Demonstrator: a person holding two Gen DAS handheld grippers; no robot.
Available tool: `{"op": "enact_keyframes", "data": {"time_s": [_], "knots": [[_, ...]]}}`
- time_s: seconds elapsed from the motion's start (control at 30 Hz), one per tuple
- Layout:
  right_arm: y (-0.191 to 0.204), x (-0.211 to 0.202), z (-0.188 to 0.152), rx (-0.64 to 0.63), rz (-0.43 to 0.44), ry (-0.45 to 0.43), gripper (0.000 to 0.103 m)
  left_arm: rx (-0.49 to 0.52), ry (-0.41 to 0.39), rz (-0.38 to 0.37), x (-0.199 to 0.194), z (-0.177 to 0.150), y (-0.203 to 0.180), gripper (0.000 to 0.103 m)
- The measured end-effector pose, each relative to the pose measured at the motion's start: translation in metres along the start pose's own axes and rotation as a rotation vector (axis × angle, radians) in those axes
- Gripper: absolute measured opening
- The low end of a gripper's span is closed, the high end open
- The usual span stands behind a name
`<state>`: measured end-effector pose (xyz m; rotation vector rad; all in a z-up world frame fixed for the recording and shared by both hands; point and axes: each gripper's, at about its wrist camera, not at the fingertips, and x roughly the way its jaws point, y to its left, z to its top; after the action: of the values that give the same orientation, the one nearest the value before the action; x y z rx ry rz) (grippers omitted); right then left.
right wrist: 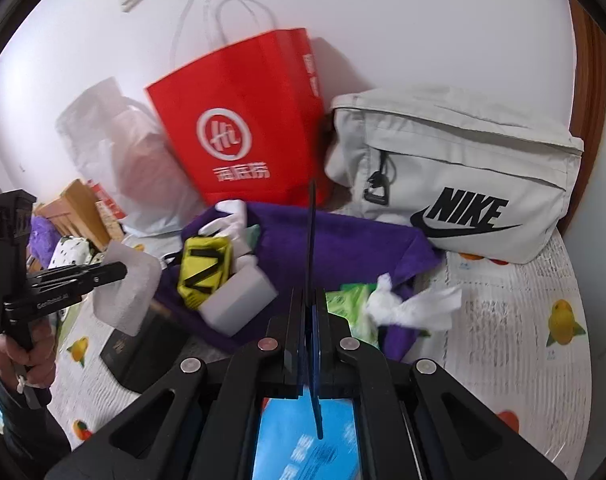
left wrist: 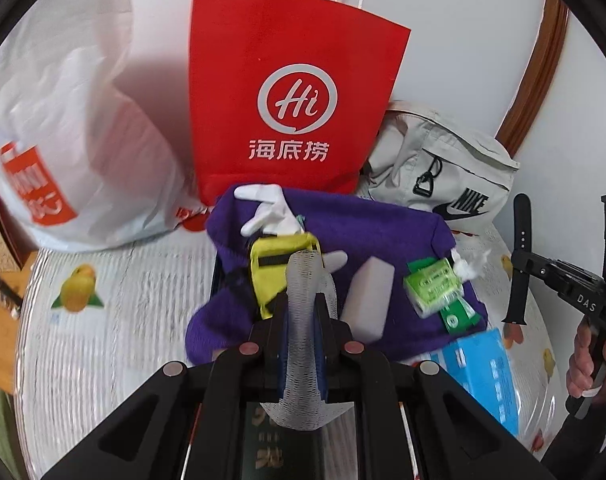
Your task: Organize soft objects
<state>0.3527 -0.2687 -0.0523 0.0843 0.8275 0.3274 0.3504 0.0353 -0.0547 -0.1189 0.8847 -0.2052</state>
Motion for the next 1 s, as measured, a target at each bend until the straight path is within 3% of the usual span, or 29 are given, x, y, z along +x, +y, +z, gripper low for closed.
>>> {"op": "enact_keyframes", "data": {"time_s": [0.23, 0.53, 0.6, 0.67, 0.73, 0.77, 1.0], "knots": [[-0.008, 0.043, 0.017, -0.010, -0.002, 0.062, 0.003, -0.034, 0.030, -0.031, 0.035, 0.019, 0.004, 0.011], [-0.020, 0.086, 0.004, -0.014, -0.022, 0.168, 0.005, -0.035, 0.078, -0.068, 0.072, 0.025, 0.000, 0.011], [-0.023, 0.083, 0.001, -0.023, -0.020, 0.158, 0.011, -0.032, 0.086, -0.068, 0.078, 0.026, -0.001, 0.011], [-0.025, 0.077, 0.000, -0.028, -0.025, 0.129, 0.038, -0.028, 0.089, -0.060, 0.082, 0.027, -0.002, 0.011], [-0.026, 0.068, -0.001, -0.039, -0.036, 0.096, 0.051, -0.025, 0.093, -0.057, 0.085, 0.027, -0.002, 0.011], [-0.027, 0.066, -0.001, -0.047, -0.045, 0.088, 0.051, -0.025, 0.097, -0.060, 0.087, 0.027, -0.001, 0.012], [-0.047, 0.080, -0.005, -0.016, -0.081, 0.144, 0.051, -0.013, 0.108, -0.057, 0.090, 0.024, -0.004, 0.045]]}}
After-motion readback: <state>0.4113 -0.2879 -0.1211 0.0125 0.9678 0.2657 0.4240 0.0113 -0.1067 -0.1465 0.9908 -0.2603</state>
